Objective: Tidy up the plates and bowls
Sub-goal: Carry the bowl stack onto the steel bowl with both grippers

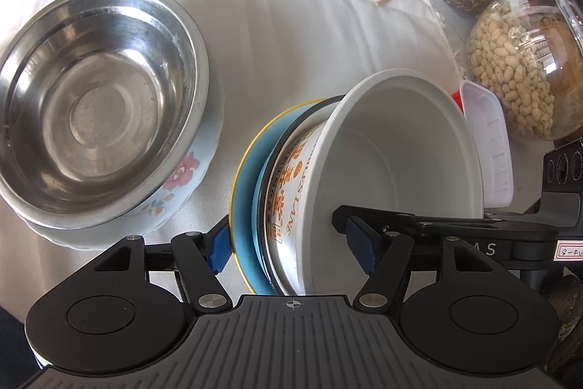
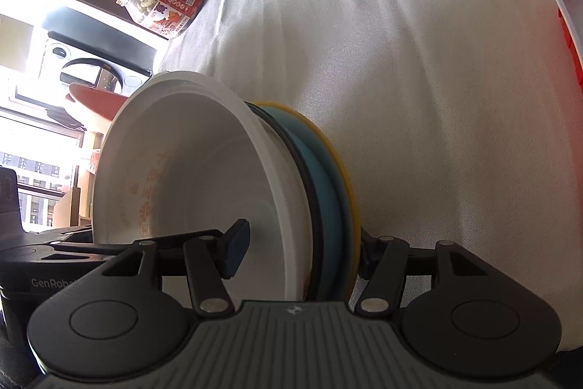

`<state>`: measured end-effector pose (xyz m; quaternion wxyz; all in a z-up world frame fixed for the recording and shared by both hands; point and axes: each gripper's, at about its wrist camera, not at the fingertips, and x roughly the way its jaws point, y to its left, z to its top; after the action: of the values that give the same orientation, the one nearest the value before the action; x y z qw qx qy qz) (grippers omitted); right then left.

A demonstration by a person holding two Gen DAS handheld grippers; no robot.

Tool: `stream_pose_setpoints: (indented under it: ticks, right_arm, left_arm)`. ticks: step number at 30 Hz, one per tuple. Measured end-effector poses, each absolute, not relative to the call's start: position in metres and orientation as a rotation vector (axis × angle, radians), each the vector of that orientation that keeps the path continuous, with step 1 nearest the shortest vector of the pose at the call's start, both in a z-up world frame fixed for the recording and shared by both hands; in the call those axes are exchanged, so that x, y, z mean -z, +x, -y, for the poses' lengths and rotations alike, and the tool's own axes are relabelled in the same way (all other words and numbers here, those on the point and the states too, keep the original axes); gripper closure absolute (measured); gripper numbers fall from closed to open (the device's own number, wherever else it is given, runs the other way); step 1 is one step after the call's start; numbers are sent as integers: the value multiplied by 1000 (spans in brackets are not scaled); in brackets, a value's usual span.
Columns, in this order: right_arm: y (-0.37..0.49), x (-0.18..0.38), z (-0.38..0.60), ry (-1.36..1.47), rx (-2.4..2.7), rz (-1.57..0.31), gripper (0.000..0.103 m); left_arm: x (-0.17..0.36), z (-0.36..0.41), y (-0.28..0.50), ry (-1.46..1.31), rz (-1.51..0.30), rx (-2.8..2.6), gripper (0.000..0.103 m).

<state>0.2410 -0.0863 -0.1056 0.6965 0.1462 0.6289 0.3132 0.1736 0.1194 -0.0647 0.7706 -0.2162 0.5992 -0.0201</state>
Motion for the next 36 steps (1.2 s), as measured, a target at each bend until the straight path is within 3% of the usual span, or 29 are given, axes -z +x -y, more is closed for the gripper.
stream_pose_setpoints:
  ticks: [36]
  right_arm:
    - [247,108,83,282,-724,-1434,49]
  left_arm:
    - [74,-127,176,-533,-1308,70,34]
